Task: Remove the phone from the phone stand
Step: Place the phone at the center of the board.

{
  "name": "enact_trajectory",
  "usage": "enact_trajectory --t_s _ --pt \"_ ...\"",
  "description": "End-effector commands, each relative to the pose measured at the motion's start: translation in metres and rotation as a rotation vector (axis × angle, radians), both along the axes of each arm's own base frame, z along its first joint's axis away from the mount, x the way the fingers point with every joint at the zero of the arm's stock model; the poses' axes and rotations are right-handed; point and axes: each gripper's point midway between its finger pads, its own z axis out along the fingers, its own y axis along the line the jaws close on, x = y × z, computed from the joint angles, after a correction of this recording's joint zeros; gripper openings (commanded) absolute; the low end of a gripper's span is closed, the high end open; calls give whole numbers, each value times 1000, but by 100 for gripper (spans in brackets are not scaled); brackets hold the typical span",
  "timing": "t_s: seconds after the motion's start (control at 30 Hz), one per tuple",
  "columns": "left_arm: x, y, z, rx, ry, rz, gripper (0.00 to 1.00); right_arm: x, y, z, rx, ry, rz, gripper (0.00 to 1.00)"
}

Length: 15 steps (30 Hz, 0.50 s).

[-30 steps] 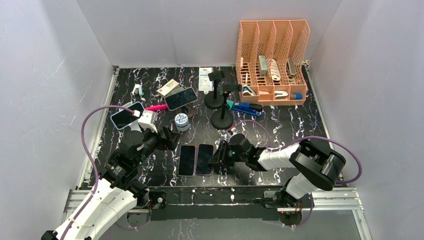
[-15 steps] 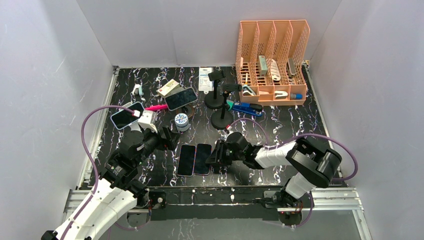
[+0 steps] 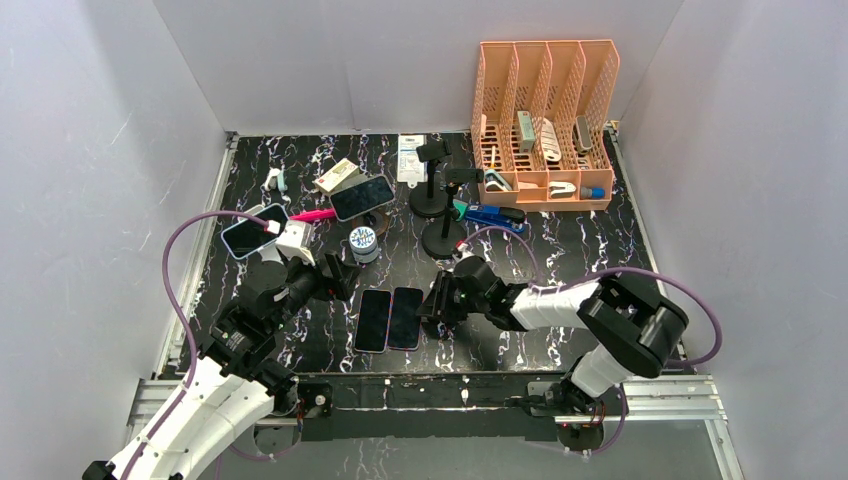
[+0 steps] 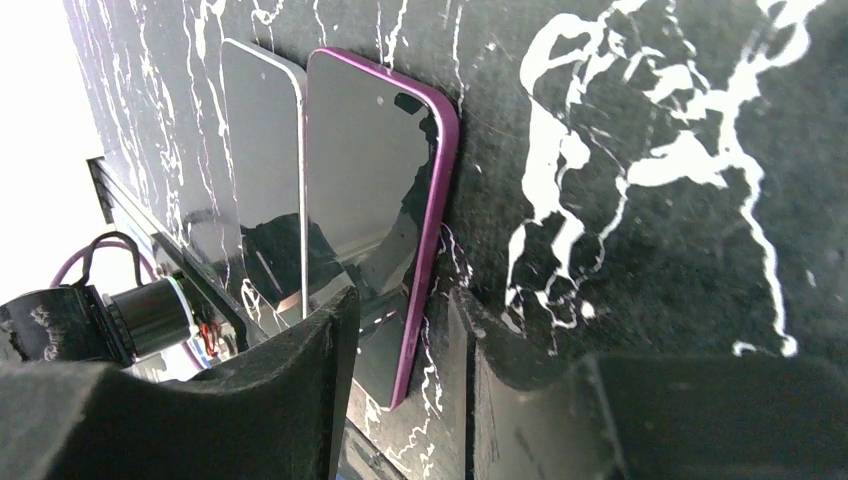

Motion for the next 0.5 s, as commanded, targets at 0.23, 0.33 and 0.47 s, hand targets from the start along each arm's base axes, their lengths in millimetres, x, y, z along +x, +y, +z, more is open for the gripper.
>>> enact_trajectory --t_s 0.23,0.33,0.47 --pt "6 10 -12 60 33 55 76 10 20 17 24 -69 84 44" --pt "7 13 -14 72 40 71 76 12 11 30 18 -117 71 45" --pt "10 21 -16 95 45 113 76 13 -7 55 3 -220 60 46"
